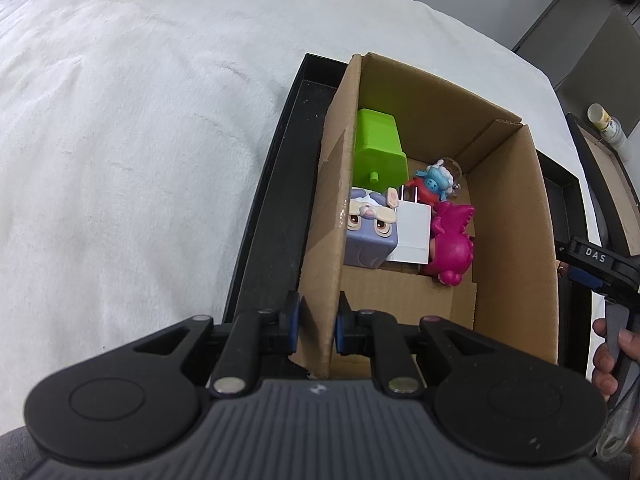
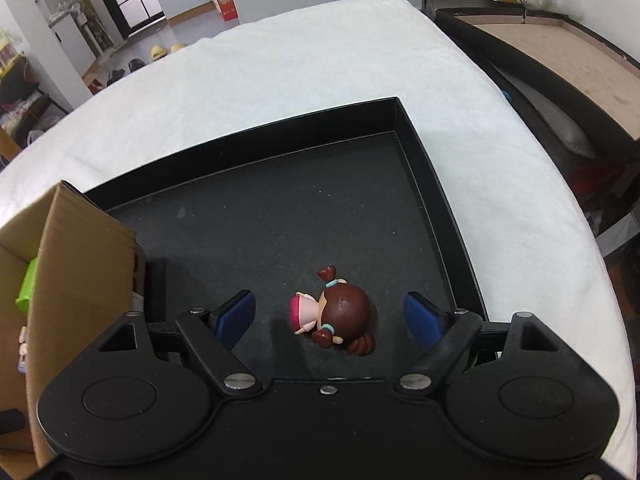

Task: Organize rigid objects

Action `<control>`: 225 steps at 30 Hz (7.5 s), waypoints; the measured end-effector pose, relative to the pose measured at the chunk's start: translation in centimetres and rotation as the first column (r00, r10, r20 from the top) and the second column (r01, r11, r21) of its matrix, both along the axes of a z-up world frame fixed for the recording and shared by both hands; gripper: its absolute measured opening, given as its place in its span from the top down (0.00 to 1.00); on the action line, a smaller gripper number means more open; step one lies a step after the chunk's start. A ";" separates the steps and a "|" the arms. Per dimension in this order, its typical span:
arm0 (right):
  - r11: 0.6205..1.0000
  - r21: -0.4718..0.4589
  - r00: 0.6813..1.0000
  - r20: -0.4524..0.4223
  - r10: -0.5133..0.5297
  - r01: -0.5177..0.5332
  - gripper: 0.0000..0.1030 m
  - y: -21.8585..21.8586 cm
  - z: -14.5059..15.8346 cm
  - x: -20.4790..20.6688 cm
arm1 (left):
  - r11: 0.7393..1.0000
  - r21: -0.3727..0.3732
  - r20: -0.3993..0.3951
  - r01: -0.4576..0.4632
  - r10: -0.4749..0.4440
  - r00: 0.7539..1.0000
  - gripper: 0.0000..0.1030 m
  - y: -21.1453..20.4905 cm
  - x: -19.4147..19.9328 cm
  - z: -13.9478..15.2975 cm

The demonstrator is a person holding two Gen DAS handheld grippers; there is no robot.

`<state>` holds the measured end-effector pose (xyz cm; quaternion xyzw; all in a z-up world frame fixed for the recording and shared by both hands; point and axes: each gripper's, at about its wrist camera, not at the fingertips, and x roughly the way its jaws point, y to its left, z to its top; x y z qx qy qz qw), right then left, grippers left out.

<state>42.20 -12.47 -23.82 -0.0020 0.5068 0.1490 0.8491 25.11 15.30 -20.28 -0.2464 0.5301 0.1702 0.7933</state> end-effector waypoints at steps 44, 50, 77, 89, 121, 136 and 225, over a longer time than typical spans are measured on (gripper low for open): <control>0.973 0.019 0.968 0.111 0.225 -0.228 0.59 4.1 12.2 -4.8 | 1.000 -0.008 -0.007 0.009 -0.009 1.000 0.84 0.2 0.1 0.1; 0.963 0.010 0.956 0.123 0.266 -0.269 0.58 6.5 13.1 -5.4 | 1.000 -0.018 0.005 0.007 -0.007 1.000 0.84 0.4 -0.2 0.0; 0.951 -0.012 0.947 0.080 0.310 -0.310 0.55 15.2 11.7 -5.6 | 0.997 -0.078 0.028 -0.010 0.013 1.000 0.81 1.2 -0.5 -0.2; 0.965 0.008 0.962 0.089 0.259 -0.261 0.46 12.9 12.8 -6.5 | 0.997 -0.073 0.024 0.000 0.002 1.000 0.81 1.3 -0.4 -0.2; 0.979 0.106 0.979 0.123 0.162 -0.175 0.00 5.1 17.8 -12.3 | 0.996 0.084 0.163 0.040 -0.054 0.985 0.26 -2.3 -5.0 11.4; 0.978 0.161 0.979 0.180 0.101 -0.130 0.00 1.3 21.6 -16.1 | 0.992 0.120 0.264 0.037 -0.068 0.962 0.11 -4.3 -9.6 16.5; 0.974 0.154 0.950 0.287 0.119 -0.168 0.00 -5.6 26.1 -32.8 | 0.938 0.310 0.394 0.154 -0.274 0.878 0.02 -10.0 -27.1 24.2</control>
